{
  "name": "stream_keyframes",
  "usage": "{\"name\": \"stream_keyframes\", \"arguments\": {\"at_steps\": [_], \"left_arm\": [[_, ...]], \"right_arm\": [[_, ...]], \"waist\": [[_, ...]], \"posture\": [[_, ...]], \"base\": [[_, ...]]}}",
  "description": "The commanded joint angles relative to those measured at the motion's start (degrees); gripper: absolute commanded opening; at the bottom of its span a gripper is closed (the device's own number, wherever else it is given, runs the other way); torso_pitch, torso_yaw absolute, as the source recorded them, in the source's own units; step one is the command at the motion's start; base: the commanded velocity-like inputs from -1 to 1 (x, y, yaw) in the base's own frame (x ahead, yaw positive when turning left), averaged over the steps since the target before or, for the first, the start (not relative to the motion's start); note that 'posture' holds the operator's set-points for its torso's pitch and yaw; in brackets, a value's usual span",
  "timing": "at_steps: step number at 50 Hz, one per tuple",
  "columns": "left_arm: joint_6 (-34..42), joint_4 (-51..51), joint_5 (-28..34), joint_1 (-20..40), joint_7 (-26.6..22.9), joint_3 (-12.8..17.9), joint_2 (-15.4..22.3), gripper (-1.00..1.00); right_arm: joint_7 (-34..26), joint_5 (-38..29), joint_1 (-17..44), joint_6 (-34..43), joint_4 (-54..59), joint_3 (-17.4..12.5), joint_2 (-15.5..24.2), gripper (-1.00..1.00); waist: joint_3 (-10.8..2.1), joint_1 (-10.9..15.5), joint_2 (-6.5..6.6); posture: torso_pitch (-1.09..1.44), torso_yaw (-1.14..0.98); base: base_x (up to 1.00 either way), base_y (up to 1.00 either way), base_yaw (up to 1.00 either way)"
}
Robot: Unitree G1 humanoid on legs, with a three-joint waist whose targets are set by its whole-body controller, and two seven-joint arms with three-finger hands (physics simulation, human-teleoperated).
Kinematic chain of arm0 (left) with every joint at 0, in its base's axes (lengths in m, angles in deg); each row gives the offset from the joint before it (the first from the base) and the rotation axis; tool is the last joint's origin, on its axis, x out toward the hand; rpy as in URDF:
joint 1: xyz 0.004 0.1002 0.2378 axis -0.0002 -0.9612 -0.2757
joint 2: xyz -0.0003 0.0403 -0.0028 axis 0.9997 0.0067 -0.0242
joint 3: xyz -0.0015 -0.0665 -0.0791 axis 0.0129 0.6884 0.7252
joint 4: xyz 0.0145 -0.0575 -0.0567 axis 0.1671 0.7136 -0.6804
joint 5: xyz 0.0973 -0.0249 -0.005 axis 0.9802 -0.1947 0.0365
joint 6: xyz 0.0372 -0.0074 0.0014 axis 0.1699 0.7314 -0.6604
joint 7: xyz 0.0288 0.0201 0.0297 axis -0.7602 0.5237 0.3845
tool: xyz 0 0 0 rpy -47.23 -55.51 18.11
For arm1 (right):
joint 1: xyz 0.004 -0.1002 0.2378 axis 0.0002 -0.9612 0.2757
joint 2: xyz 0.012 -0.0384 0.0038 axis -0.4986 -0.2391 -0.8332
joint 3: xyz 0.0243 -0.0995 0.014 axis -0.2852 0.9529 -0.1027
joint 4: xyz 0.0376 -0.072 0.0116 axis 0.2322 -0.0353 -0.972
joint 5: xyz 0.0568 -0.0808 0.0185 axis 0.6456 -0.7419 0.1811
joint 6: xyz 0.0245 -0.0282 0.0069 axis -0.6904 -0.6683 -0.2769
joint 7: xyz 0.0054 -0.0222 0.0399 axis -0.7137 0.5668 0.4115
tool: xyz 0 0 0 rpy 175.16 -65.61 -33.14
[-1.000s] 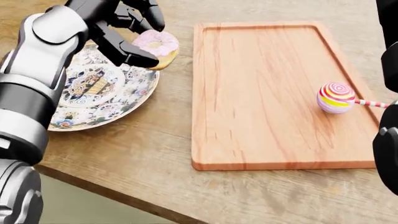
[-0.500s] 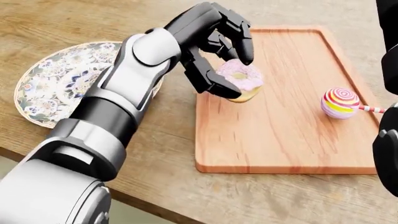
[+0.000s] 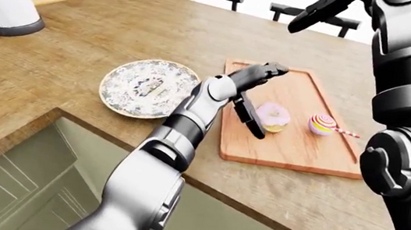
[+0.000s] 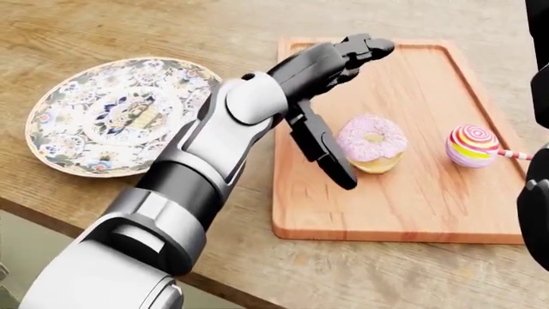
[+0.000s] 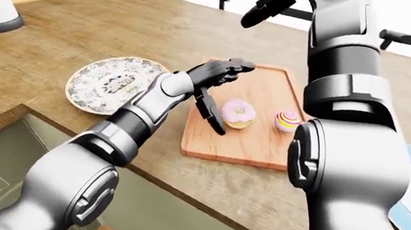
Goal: Move the dessert items from the plate to the tray.
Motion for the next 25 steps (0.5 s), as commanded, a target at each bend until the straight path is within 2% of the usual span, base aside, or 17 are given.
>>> {"name": "stream_keyframes", "arguments": {"at_steps": [1,8,18,20,22,25], "left_arm": [[-1.50,-2.22,0.01,2.05,0.73,0.33,0.33,1.00],[-0.68,-2.53,-0.38,3.43,0.55,1.34,1.13,1.00],[2.24,-3.06,-5.96,9.26,0.60,5.19,6.33,1.00],[3.19,-2.68,-6.62,9.96,1.79,5.52,7.58,1.00],[6.24,-1.85,-6.97,10.53,5.00,6.07,9.34,1.00],[7.73,-1.59,-7.96,10.26,6.28,6.64,10.90,1.00]], "right_arm": [[0.68,0.33,2.33,-0.85,-2.27,-0.45,0.65,1.00],[0.71,0.27,2.17,-0.87,-2.47,-0.38,0.74,1.00],[0.73,0.20,1.98,-0.73,-2.65,-0.33,0.86,1.00],[0.67,0.21,2.13,-0.57,-2.69,-0.38,0.96,1.00],[0.88,0.30,2.08,-0.52,-2.64,-0.57,1.23,1.00],[1.06,0.17,2.06,-0.57,-2.30,-0.57,1.60,1.00]], "waist": [[-1.87,0.08,-0.41],[-1.88,0.12,-0.38],[-1.68,0.02,0.04],[-1.70,-0.01,0.18],[-1.75,-0.06,0.32],[-1.83,-0.16,0.58]], "posture": [[0.00,0.36],[0.00,0.36],[0.00,0.36],[0.00,0.36],[0.00,0.36],[0.00,0.36]], "base": [[0.00,0.00,0.00],[0.00,0.00,0.00],[0.00,0.00,0.00],[0.00,0.00,0.00],[0.00,0.00,0.00],[0.00,0.00,0.00]]}}
